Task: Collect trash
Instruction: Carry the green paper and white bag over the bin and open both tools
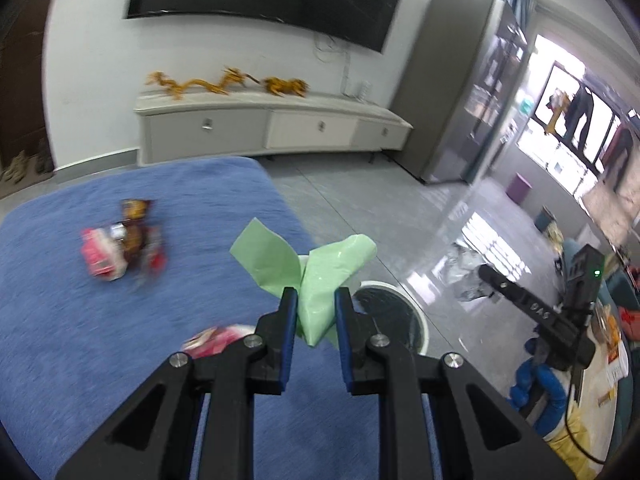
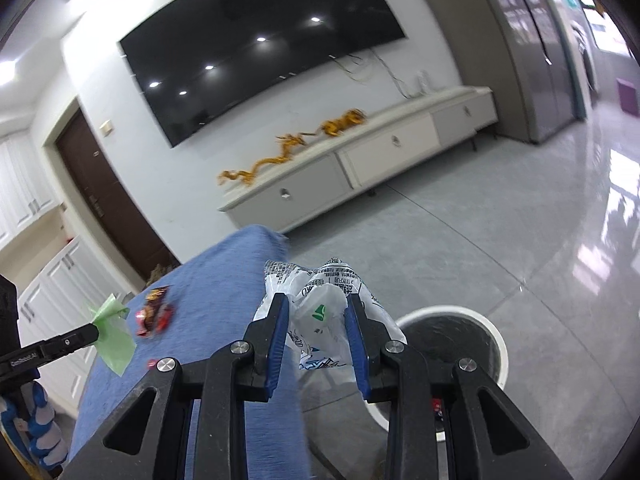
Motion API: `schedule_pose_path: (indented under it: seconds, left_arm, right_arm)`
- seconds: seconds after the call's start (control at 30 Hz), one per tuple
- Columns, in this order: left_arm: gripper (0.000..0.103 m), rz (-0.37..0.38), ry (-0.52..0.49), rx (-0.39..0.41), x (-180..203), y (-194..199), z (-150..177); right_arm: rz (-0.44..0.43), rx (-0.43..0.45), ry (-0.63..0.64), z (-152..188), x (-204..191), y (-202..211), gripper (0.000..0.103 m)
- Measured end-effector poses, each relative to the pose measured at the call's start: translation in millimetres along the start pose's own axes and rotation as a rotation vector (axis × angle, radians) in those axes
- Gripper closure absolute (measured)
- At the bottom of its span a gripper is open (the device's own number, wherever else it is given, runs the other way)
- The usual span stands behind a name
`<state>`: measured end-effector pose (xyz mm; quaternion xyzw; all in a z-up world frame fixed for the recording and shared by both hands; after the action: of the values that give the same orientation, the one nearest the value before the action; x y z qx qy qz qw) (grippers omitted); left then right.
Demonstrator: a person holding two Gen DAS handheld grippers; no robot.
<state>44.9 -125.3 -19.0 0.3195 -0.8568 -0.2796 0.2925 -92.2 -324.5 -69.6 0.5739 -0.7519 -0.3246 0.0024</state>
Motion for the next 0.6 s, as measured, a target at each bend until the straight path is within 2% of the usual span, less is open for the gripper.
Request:
schedule_pose_path:
  seconds: [0.27,0.6]
  left_arm:
    - [0.085,0.056,-0.088,-0.108,73,-90,-5]
    - [0.084,0.084,-0.12,-0.192,125,-168,6]
  right_arm:
    - [0.077,-0.096,-0.104,24,68,-33,0.076]
    - [0.125,-0.166,-0.165,41,118,-63,0.071]
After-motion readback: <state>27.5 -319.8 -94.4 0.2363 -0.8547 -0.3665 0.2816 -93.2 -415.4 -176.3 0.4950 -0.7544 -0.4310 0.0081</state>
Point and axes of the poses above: each gripper's, at about its wrist camera, not at the fingertips, and y roughly against the way its jaws point, x to its right, z to its underside, the point moved 9 cm from there along -y, roughly the way its jaws point, and after that the axes turned 6 degrees about y, right-handed, at the moved point
